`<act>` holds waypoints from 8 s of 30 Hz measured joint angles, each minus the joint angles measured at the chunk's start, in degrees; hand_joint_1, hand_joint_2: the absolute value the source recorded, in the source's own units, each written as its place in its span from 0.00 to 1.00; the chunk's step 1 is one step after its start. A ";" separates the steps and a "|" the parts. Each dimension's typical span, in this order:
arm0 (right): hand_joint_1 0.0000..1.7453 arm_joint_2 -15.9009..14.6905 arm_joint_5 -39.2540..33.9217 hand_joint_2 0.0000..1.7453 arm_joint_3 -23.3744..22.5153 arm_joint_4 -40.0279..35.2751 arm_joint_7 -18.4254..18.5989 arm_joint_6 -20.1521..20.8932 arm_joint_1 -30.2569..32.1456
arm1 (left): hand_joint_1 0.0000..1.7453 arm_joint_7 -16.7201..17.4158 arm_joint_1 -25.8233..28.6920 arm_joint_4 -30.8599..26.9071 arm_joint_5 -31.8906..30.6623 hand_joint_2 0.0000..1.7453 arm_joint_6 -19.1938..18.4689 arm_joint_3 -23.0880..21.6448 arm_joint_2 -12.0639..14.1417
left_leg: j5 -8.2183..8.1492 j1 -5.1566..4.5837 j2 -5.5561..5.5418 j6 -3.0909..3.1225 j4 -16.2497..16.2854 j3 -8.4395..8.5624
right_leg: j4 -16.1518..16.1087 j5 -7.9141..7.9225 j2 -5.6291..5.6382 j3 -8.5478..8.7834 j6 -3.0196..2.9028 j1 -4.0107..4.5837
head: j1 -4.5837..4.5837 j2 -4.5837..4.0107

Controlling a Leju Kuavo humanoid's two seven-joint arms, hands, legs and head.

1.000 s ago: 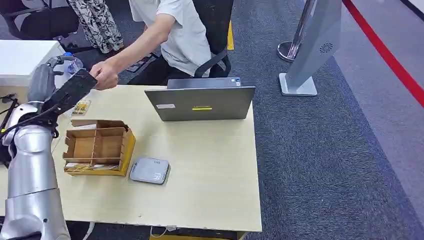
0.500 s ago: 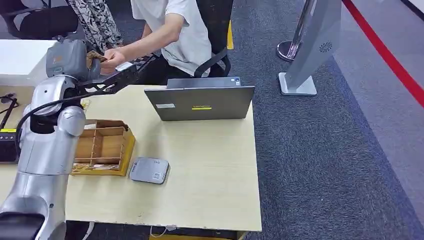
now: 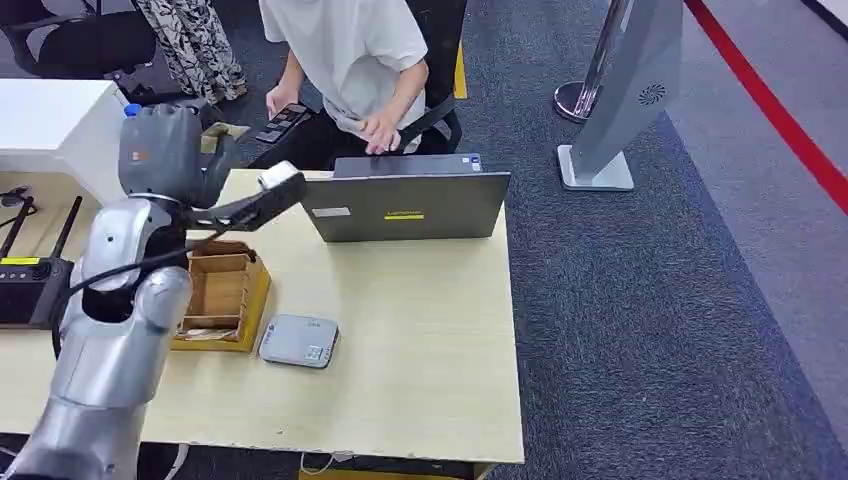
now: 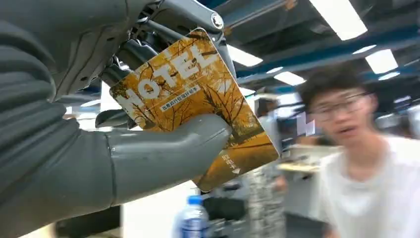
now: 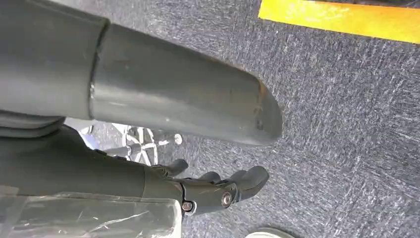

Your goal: Pass the card to the sensor for recognition and then transmit it.

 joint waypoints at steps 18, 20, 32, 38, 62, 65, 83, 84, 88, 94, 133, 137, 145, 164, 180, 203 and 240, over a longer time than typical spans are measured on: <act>0.00 0.41 1.31 0.00 -3.06 0.02 0.68 -0.26 0.82 | 1.00 2.48 22.07 -9.01 -3.89 1.00 2.99 -11.18 4.76 | -0.05 0.00 0.07 -0.03 -0.02 0.05 | -0.01 -0.07 0.01 0.00 0.03 -0.01 | 0.11 0.00; 0.00 0.44 2.06 0.00 -3.19 0.00 1.05 -0.06 0.71 | 1.00 3.76 23.09 -5.95 -4.13 1.00 2.99 -11.16 4.19 | -0.05 0.01 0.07 -0.02 -0.02 0.04 | -0.01 -0.07 0.03 0.00 0.03 -0.01 | 0.11 0.00; 0.00 0.55 5.18 0.00 -4.61 -0.04 1.49 0.68 0.60 | 1.00 7.22 24.71 7.68 -6.36 1.00 0.89 -8.15 -0.48 | -0.05 0.01 0.01 -0.02 -0.02 0.02 | -0.01 -0.06 -0.01 0.01 0.03 -0.01 | 0.11 0.00; 0.00 0.55 6.36 0.00 -5.55 -0.31 0.90 0.70 0.23 | 1.00 7.54 24.81 9.78 -7.43 1.00 0.54 -6.13 -1.99 | -0.05 0.01 0.01 -0.02 -0.02 0.01 | -0.01 -0.06 -0.01 0.01 0.02 -0.01 | 0.11 0.00; 0.00 0.94 11.08 0.00 -11.41 -1.44 -1.44 0.15 0.62 | 1.00 4.09 16.14 -9.24 -4.87 1.00 7.08 -1.74 -2.91 | -0.02 0.01 -0.03 -0.01 -0.01 0.01 | 0.00 -0.05 -0.08 0.02 0.01 -0.01 | 0.11 0.00; 0.00 1.05 12.21 0.00 -11.80 -1.42 -1.29 0.48 0.79 | 1.00 4.52 14.26 -11.29 -3.92 1.00 6.97 -0.72 -2.34 | 0.03 0.03 -0.07 0.02 -0.01 0.01 | 0.00 -0.05 -0.11 0.01 0.01 0.01 | 0.09 0.00; 0.00 1.33 18.73 0.00 -11.87 -0.96 2.03 4.70 0.52 | 0.00 9.16 -1.45 12.18 -5.95 1.00 3.67 8.64 0.22 | 0.17 0.01 -0.07 -0.04 -0.01 -0.02 | 0.02 0.04 -0.09 0.00 -0.02 0.02 | 0.07 0.00; 0.00 1.35 18.73 0.00 -11.93 -0.96 2.05 4.70 0.52 | 0.00 9.09 -1.44 12.49 -5.75 1.00 3.54 8.66 0.22 | 0.17 0.01 -0.06 -0.04 -0.01 -0.02 | 0.02 0.04 -0.09 0.00 -0.02 0.02 | 0.07 0.00; 0.00 1.44 19.54 0.00 -12.55 -0.92 2.03 4.72 0.54 | 0.00 8.63 -1.31 13.28 -4.98 1.00 3.04 8.84 0.00 | 0.17 0.01 -0.06 -0.03 -0.01 -0.02 | 0.02 0.04 -0.09 0.00 -0.02 0.01 | 0.07 0.00; 0.00 1.53 19.61 0.00 -13.70 -0.92 2.08 4.68 0.67 | 0.00 6.43 1.44 11.03 -2.91 1.00 2.65 8.84 -0.61 | 0.17 0.02 -0.05 -0.04 -0.01 -0.02 | 0.02 0.04 -0.07 -0.01 -0.03 0.01 | 0.09 0.00; 0.00 2.36 27.65 0.00 -28.17 -2.08 0.15 5.49 1.92 | 0.00 -8.68 37.50 1.72 -6.82 1.00 19.89 7.83 10.77 | -0.07 0.04 0.06 -0.08 -0.07 0.06 | 0.01 -0.16 0.01 0.03 -0.03 0.01 | 0.11 0.00; 0.00 2.45 28.11 0.00 -28.81 -2.12 0.15 5.55 1.81 | 0.00 -8.33 36.72 3.97 -7.41 1.00 19.95 9.30 10.36 | -0.07 0.04 0.05 -0.08 -0.07 0.06 | 0.01 -0.16 0.01 0.03 -0.03 0.01 | 0.11 0.00; 0.00 2.51 30.01 0.00 -29.38 -2.36 0.04 5.73 1.80 | 0.00 -7.43 34.97 7.60 -7.87 1.00 19.98 12.97 9.70 | -0.06 0.04 0.05 -0.08 -0.07 0.06 | 0.01 -0.16 0.01 0.03 -0.03 0.02 | 0.09 0.00; 0.00 2.82 33.53 0.00 -31.38 -3.12 -0.37 5.90 1.81 | 0.00 -8.61 32.14 14.30 -9.27 1.00 21.68 15.35 8.06 | -0.06 0.04 0.04 -0.08 -0.07 0.06 | 0.01 -0.16 0.01 0.03 -0.03 0.01 | 0.11 0.00; 0.00 3.37 35.93 0.00 -33.68 -3.39 -1.07 5.90 1.79 | 0.00 -11.74 31.93 14.37 -9.07 1.00 25.75 15.33 7.54 | -0.06 0.04 0.04 -0.08 -0.07 0.06 | 0.01 -0.16 0.01 0.03 -0.03 0.01 | 0.11 0.00; 0.00 3.45 37.20 0.00 -36.09 -3.65 -1.95 6.58 1.66 | 0.00 -15.19 32.10 14.68 -8.35 1.00 26.82 14.39 8.63 | -0.06 0.04 0.04 -0.09 -0.07 0.06 | 0.02 -0.16 0.01 0.03 -0.03 0.01 | 0.09 0.00; 0.00 4.67 40.98 0.00 -41.90 -5.35 -2.97 7.72 1.57 | 1.00 -14.64 33.49 9.38 -4.06 1.00 22.62 14.26 10.58 | -0.06 0.04 0.04 -0.09 -0.07 0.06 | 0.02 -0.16 0.01 0.02 -0.03 0.02 | 0.11 0.00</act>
